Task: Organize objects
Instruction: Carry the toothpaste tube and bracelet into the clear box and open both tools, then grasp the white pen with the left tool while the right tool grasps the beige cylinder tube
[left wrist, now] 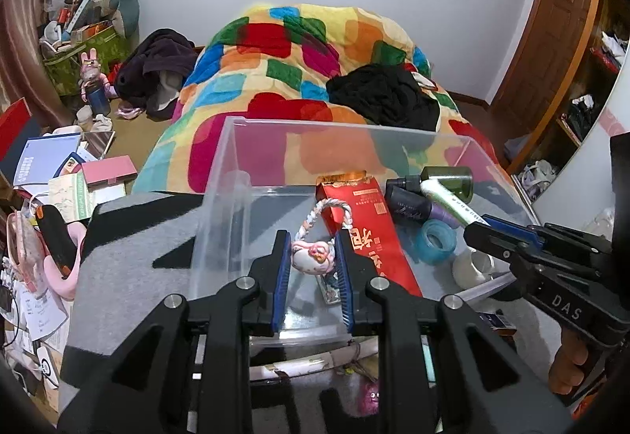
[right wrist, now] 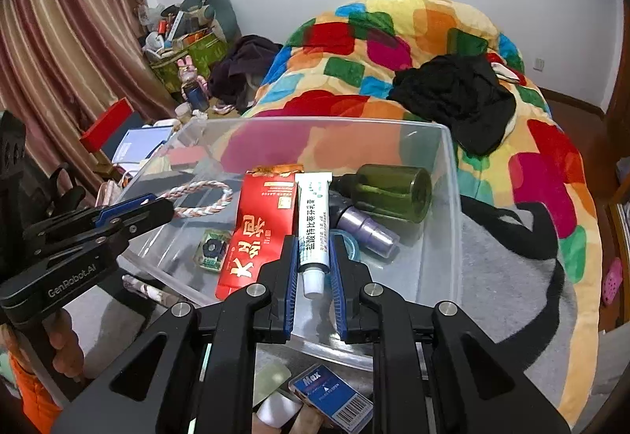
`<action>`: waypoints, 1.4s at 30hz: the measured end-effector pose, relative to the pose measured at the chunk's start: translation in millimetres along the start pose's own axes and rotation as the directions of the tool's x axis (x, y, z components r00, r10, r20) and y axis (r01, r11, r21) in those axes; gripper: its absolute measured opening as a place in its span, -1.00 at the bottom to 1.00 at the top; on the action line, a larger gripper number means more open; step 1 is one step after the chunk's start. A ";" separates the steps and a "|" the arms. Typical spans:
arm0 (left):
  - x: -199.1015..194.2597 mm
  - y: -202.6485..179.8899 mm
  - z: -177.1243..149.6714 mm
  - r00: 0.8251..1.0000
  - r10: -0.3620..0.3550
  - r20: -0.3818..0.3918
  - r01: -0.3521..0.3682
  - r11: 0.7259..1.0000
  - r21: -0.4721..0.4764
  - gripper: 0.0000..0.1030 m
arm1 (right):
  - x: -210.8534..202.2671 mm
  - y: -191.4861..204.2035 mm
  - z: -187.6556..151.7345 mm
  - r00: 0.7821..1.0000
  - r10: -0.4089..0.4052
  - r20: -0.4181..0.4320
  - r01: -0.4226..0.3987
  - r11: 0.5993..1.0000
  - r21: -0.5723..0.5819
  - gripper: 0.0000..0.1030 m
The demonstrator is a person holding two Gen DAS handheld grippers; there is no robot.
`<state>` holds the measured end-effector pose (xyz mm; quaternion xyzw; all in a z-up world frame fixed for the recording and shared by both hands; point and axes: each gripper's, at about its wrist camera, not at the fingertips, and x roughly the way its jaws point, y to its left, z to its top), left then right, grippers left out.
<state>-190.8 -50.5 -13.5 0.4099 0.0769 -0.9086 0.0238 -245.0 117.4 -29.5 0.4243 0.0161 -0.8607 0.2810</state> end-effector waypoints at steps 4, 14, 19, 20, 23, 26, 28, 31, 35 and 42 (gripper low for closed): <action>-0.2 -3.2 -0.7 1.000 -0.003 -0.005 0.003 1.000 0.018 -0.57 | -0.8 4.3 -1.2 1.000 -0.016 0.001 0.016 0.999 -0.029 -0.71; -28.4 -12.1 -3.3 0.999 -0.008 0.054 0.005 0.998 0.058 0.00 | -27.4 12.4 -7.2 0.999 -0.006 0.037 0.009 0.998 -0.062 -0.62; -51.6 -13.5 -7.3 0.995 -0.003 0.098 -0.006 0.996 0.091 0.26 | -47.6 10.7 -11.9 0.998 -0.007 0.069 0.012 0.998 -0.066 -0.50; -56.2 -12.7 -8.7 0.994 0.001 0.106 -0.011 0.995 0.097 0.30 | -53.1 10.1 -13.9 0.997 -0.013 0.078 0.018 0.997 -0.071 -0.47; -64.7 -8.0 -13.6 0.994 0.011 0.111 -0.024 0.993 0.112 0.44 | -62.9 8.9 -17.6 0.994 -0.035 0.100 0.043 0.996 -0.079 -0.33; -66.5 -1.3 -19.9 0.996 0.013 0.088 -0.023 0.993 0.113 0.49 | -72.4 6.7 -22.2 0.993 -0.038 0.115 0.047 0.996 -0.081 -0.26; -65.0 2.6 -26.2 0.997 0.024 0.068 -0.032 0.992 0.119 0.49 | -77.4 5.1 -25.8 0.992 -0.042 0.120 0.052 0.995 -0.085 -0.25; -59.6 9.6 -36.7 0.999 0.028 0.032 -0.032 0.991 0.129 0.50 | -82.2 2.5 -32.5 0.991 -0.055 0.123 0.066 0.994 -0.091 -0.18; -45.2 18.8 -48.8 0.999 0.039 -0.025 -0.035 0.988 0.151 0.51 | -81.4 -4.1 -45.8 0.993 -0.066 0.100 0.076 0.992 -0.099 -0.13; -8.9 30.2 -58.8 0.990 0.032 -0.134 -0.002 0.977 0.213 0.51 | -55.6 -16.7 -72.3 0.997 -0.080 -0.015 0.078 0.991 -0.106 -0.13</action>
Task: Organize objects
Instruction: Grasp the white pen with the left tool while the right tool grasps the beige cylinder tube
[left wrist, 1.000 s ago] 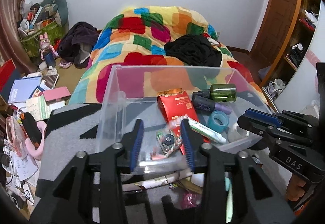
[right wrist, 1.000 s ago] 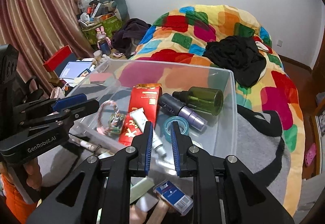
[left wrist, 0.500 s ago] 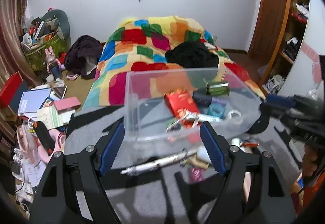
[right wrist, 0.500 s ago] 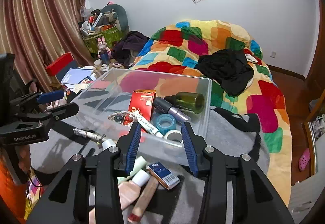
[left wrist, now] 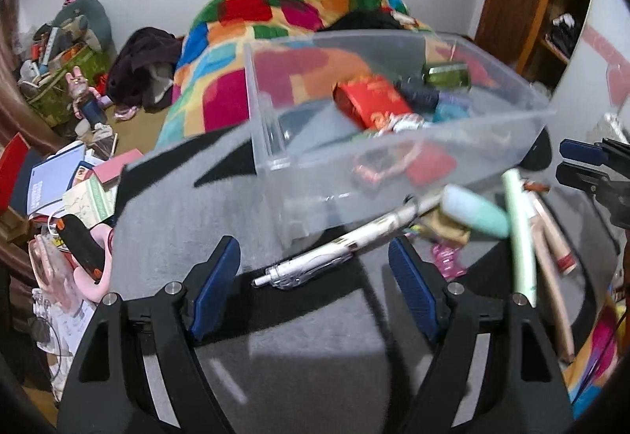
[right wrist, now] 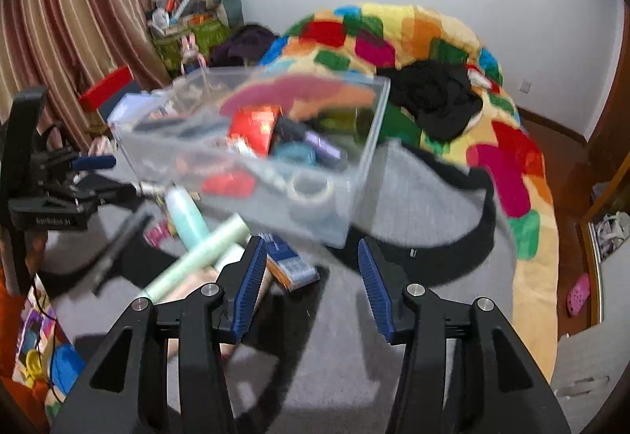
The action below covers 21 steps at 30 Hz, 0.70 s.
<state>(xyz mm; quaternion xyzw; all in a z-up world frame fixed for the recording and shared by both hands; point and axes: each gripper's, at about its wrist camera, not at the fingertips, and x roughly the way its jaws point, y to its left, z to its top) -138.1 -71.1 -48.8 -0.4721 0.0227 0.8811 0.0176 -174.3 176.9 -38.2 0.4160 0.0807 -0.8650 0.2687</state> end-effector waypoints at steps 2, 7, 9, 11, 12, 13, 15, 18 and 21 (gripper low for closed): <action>8.7 2.6 0.6 0.999 -0.025 -0.029 0.025 1.000 0.003 0.51 | 7.4 -1.6 -4.3 0.999 0.019 -0.027 -0.018 1.000 0.007 -0.13; 24.1 -1.3 4.1 0.995 -0.068 -0.073 0.071 0.997 0.032 0.51 | 24.1 0.9 -3.2 0.996 0.065 -0.066 -0.065 0.998 -0.005 -0.13; 26.4 -4.8 3.8 0.994 -0.080 -0.079 0.083 0.996 0.041 0.50 | 28.5 4.4 -2.1 0.995 0.072 -0.073 -0.074 0.997 -0.017 -0.13; 23.6 -5.6 2.6 0.991 -0.105 -0.077 0.109 0.993 0.044 0.43 | 32.3 6.5 -1.4 0.993 0.080 -0.083 -0.082 0.996 -0.026 -0.15; 21.3 -5.8 1.1 0.992 -0.104 -0.067 0.108 0.993 0.044 0.19 | 33.3 6.0 -1.2 0.993 0.084 -0.084 -0.086 0.996 -0.022 -0.29; 19.8 -6.1 -0.1 0.994 -0.093 -0.063 0.096 0.994 0.049 0.13 | 34.3 5.5 -0.8 0.992 0.090 -0.089 -0.092 0.996 -0.017 -0.37; 16.0 -4.9 -3.5 0.995 -0.083 -0.054 0.086 0.995 0.044 0.01 | 34.5 2.5 -2.2 0.991 0.092 -0.095 -0.092 0.996 -0.002 -0.67; 6.0 -4.8 -11.4 0.995 -0.092 -0.046 0.094 0.995 0.037 -0.23 | 31.1 -3.4 -4.8 0.992 0.088 -0.093 -0.086 0.996 0.020 -0.79; -5.0 -9.2 -23.3 0.997 -0.071 -0.039 0.072 0.996 0.043 -0.38 | 24.2 -8.1 -8.5 0.993 0.078 -0.084 -0.076 0.997 0.029 -0.83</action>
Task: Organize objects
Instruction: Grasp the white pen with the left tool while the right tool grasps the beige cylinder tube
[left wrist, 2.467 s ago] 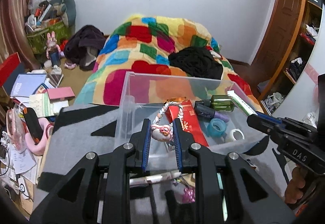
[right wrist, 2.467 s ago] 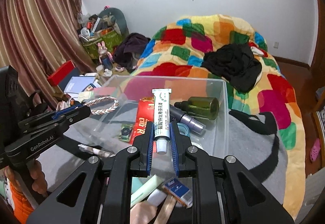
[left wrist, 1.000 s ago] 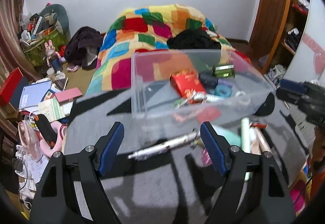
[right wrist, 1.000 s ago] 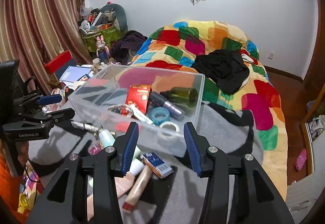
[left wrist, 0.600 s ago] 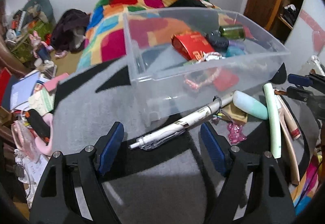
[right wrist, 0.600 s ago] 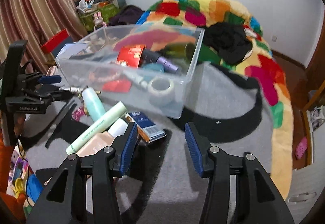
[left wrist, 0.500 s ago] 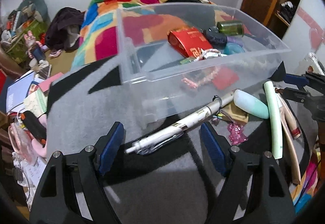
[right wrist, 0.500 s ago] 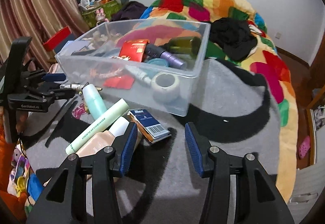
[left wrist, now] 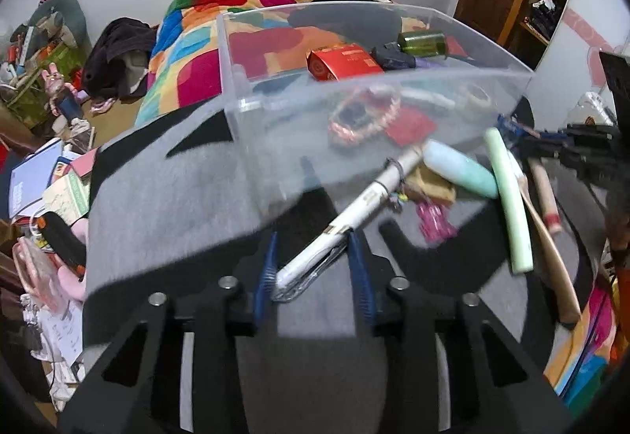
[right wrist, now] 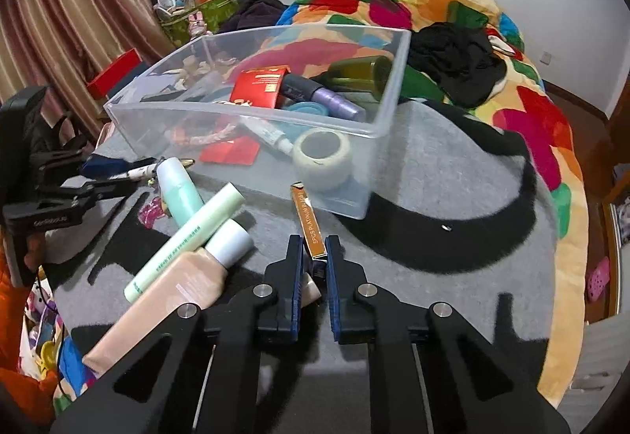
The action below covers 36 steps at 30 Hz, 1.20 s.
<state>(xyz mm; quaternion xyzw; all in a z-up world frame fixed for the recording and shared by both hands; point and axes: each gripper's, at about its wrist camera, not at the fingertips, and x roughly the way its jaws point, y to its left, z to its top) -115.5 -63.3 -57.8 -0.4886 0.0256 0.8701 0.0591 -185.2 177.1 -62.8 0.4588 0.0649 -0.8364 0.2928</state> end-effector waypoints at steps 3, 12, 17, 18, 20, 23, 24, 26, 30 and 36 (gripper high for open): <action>-10.8 -6.1 -12.3 1.000 0.019 0.002 -0.019 1.000 -0.008 -0.52 | -8.1 -3.5 -6.1 1.000 -0.003 0.006 0.003 1.000 0.013 -0.84; -42.6 -5.4 -47.5 1.000 -0.029 -0.002 0.029 0.996 -0.081 -0.74 | -31.4 -2.8 -18.9 0.999 -0.009 0.042 0.008 1.000 0.018 -0.85; -52.3 -3.5 -47.7 1.000 -0.017 0.024 0.019 0.996 -0.085 -0.71 | -40.1 5.2 -17.7 0.998 0.020 0.058 -0.020 1.000 0.006 -0.84; -51.0 -2.3 -46.4 1.000 -0.013 0.025 0.015 0.996 -0.087 -0.63 | -40.5 7.2 -18.3 0.998 0.018 0.059 -0.019 1.000 0.003 -0.82; -45.8 -1.5 -43.2 1.000 -0.011 0.021 0.013 0.996 -0.091 -0.44 | -40.9 11.7 -19.8 0.998 0.018 0.059 -0.018 1.000 0.000 -0.74; -33.3 -4.4 -40.9 1.000 -0.006 0.007 0.006 0.997 -0.082 -0.34 | -39.3 15.8 -23.9 0.998 0.017 0.055 -0.018 1.000 0.012 -0.41; -29.7 -6.3 -40.4 1.000 -0.003 0.004 0.003 0.997 -0.076 -0.34 | -38.3 16.5 -25.4 0.998 0.014 0.054 -0.016 1.000 0.026 -0.25; -25.6 -11.8 -39.1 0.999 0.022 0.028 -0.020 0.998 -0.061 -0.34 | -35.8 14.8 -27.9 0.999 0.007 0.053 -0.011 0.998 0.062 -0.13; -22.1 -22.1 -39.6 0.996 0.063 0.066 -0.060 0.997 -0.044 -0.55 | -22.8 12.6 -28.0 0.999 -0.016 0.034 0.011 0.988 0.152 -0.08; -26.0 -33.2 -45.7 0.994 0.052 0.095 -0.049 0.998 -0.038 -0.80 | -5.4 26.8 -30.8 0.996 -0.084 0.013 0.081 0.983 0.163 -0.05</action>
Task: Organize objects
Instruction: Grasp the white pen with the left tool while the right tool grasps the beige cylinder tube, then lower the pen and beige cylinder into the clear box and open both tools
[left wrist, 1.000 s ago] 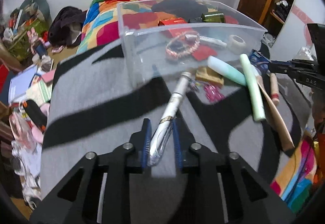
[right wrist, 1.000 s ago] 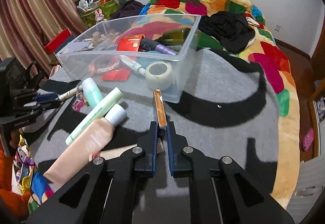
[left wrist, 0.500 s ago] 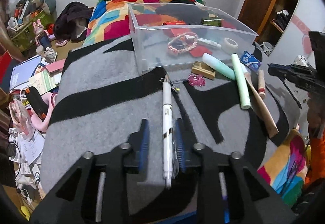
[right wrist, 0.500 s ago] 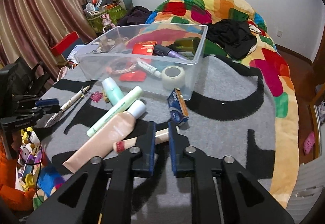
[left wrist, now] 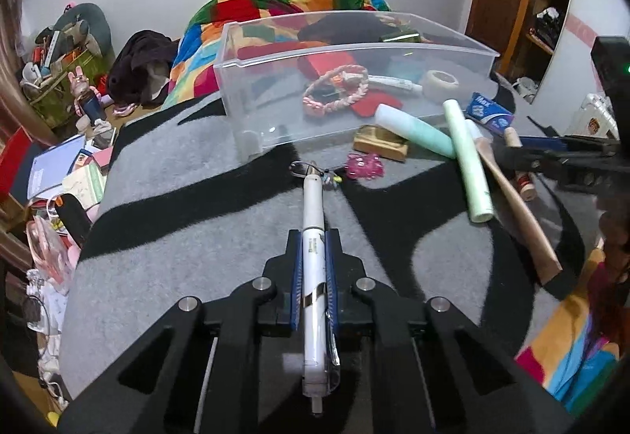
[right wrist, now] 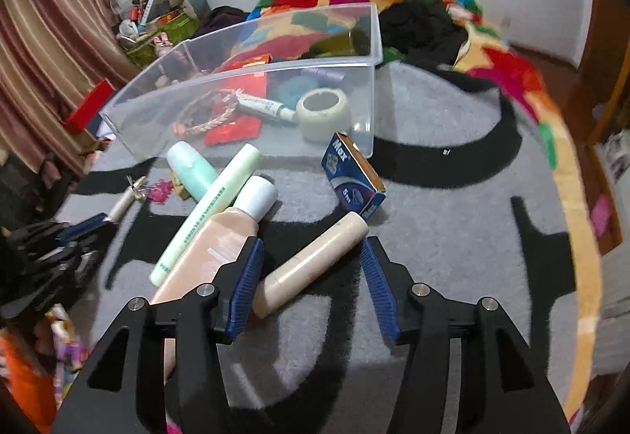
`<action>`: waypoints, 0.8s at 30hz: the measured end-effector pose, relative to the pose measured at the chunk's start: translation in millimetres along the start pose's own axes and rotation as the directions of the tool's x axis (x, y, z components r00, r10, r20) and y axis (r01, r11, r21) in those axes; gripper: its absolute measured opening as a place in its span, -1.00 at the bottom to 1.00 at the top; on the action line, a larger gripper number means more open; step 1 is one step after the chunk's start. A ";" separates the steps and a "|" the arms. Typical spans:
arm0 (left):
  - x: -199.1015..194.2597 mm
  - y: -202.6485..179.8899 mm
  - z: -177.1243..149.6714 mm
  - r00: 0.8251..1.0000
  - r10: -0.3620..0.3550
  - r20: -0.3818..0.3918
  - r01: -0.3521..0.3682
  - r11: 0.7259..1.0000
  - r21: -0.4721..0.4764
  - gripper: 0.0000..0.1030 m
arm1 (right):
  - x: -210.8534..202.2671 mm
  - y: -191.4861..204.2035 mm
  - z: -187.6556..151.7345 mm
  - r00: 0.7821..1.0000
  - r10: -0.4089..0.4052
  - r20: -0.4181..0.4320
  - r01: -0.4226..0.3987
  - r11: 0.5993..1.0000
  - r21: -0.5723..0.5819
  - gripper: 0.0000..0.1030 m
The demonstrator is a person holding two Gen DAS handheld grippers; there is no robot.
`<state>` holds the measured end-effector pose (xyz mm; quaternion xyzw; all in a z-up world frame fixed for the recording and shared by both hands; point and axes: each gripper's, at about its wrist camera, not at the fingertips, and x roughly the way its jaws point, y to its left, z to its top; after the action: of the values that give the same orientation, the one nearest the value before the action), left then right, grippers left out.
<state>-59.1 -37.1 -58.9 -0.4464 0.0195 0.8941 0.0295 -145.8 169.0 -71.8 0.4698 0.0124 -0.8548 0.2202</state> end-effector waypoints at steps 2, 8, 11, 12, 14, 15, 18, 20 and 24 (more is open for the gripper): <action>-3.2 -0.8 -2.2 0.999 -0.038 0.004 0.038 0.999 -0.017 -0.80 | 0.3 5.9 -2.3 1.000 -0.028 0.008 0.028 0.999 -0.027 -0.09; -16.4 -10.2 -2.5 0.996 -0.082 0.038 0.083 0.996 -0.033 -0.80 | -9.2 2.2 -10.2 1.000 -0.017 0.016 0.018 0.998 -0.053 -0.69; -25.0 -13.3 0.4 0.994 -0.089 0.063 0.091 0.995 -0.037 -0.80 | -14.0 -2.3 -14.4 1.000 -0.011 0.020 0.012 0.999 -0.049 -0.73; -27.3 -13.4 1.7 0.993 -0.094 0.071 0.097 0.995 -0.041 -0.80 | -15.8 -3.9 -15.6 1.000 -0.011 0.022 0.012 0.999 -0.046 -0.73; -32.7 -12.7 5.5 0.990 -0.105 0.089 0.110 0.993 -0.052 -0.81 | -18.8 -6.4 -16.7 1.000 -0.008 0.027 0.009 0.999 -0.040 -0.73; -35.9 -11.9 7.3 0.989 -0.110 0.099 0.116 0.992 -0.059 -0.80 | -21.9 -7.8 -17.2 0.999 -0.007 0.034 0.009 0.999 -0.037 -0.73; -44.7 -8.5 13.8 0.986 -0.110 0.129 0.121 0.990 -0.079 -0.81 | -30.9 -8.7 -15.4 0.998 0.001 0.059 0.000 1.000 -0.027 -0.73; -49.5 -6.8 17.9 0.984 -0.107 0.145 0.120 0.989 -0.086 -0.80 | -38.1 -9.1 -12.4 0.997 0.009 0.078 -0.007 1.000 -0.021 -0.73; -58.0 -4.1 26.1 0.980 -0.094 0.176 0.111 0.990 -0.090 -0.81 | -56.5 -5.4 -1.1 0.990 0.021 0.136 -0.018 0.999 -0.028 -0.73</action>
<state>-44.9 -33.5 3.1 -0.3694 -0.0508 0.9263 0.0550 -121.0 194.8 -27.7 0.4074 0.0043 -0.8824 0.2353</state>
